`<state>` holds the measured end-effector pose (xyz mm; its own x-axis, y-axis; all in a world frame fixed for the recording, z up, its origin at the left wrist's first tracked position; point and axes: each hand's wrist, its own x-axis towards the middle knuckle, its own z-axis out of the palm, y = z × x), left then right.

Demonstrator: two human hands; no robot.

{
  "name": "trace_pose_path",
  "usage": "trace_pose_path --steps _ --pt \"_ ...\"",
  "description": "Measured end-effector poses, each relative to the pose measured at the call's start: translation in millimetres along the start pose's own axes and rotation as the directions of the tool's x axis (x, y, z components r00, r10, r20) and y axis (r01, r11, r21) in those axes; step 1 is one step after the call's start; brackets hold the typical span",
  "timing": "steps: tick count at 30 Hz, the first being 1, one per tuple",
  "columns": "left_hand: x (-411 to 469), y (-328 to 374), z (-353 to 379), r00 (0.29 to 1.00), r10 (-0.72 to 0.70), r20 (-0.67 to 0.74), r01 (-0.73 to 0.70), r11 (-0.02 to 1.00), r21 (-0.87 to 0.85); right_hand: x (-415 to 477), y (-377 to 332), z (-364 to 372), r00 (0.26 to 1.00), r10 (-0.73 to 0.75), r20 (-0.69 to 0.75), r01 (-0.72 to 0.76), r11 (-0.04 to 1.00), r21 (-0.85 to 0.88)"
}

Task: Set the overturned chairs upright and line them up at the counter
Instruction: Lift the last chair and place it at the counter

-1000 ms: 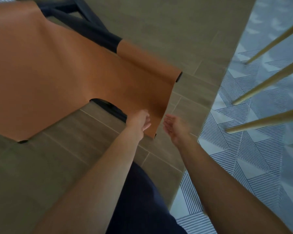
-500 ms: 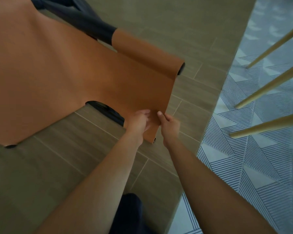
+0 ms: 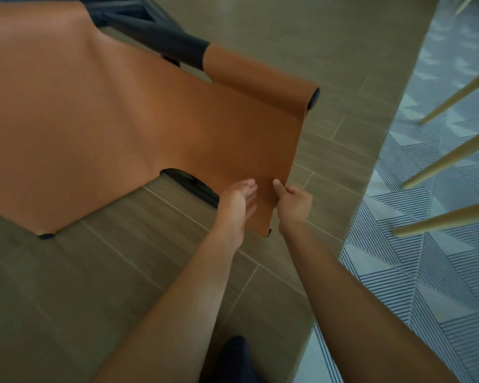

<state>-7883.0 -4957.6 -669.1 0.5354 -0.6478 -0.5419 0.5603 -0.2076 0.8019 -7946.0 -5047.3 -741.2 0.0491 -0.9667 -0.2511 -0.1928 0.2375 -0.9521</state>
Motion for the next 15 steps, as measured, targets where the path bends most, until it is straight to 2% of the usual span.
trace_pose_path --steps 4,9,12,15 --pt "-5 -1 -7 0.997 0.070 -0.036 -0.067 0.995 0.075 -12 0 -1 0.999 0.038 -0.007 -0.038 0.999 -0.021" --pt "-23 -20 -18 0.971 0.152 -0.187 -0.094 0.954 0.285 -41 -25 -5 0.998 0.057 0.034 -0.058 0.998 0.026" --pt "-39 -31 -24 0.974 0.191 -0.122 -0.124 0.900 0.417 -63 -57 -5 0.996 0.032 0.078 -0.036 0.998 0.060" --pt "-57 -29 -23 0.943 0.329 -0.051 -0.266 0.837 0.478 -89 -101 -6 0.991 0.038 0.131 -0.044 0.998 0.041"
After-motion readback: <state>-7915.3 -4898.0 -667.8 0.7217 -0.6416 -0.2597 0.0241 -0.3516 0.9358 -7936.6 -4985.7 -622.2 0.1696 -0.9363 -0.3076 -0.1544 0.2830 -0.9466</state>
